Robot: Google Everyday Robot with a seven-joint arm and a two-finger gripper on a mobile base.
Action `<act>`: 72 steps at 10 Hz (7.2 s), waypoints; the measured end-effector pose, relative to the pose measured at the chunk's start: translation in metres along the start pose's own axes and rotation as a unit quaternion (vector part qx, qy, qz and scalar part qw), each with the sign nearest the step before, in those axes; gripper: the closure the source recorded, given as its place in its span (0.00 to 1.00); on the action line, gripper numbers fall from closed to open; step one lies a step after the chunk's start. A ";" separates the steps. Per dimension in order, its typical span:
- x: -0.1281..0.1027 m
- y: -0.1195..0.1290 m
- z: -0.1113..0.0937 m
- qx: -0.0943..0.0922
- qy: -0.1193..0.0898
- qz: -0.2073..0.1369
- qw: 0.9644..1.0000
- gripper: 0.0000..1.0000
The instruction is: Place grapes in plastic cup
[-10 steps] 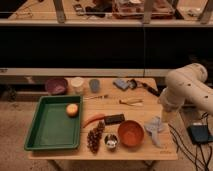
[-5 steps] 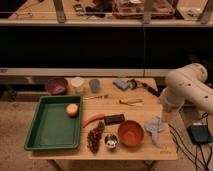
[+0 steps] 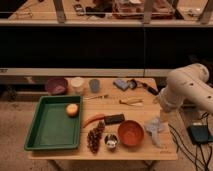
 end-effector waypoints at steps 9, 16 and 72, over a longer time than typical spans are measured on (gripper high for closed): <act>-0.155 0.028 -0.016 0.056 -0.071 -0.224 0.970 0.35; -0.220 0.046 -0.022 0.044 -0.099 -0.346 0.932 0.35; -0.329 0.038 0.155 -0.009 -0.115 -0.496 0.860 1.00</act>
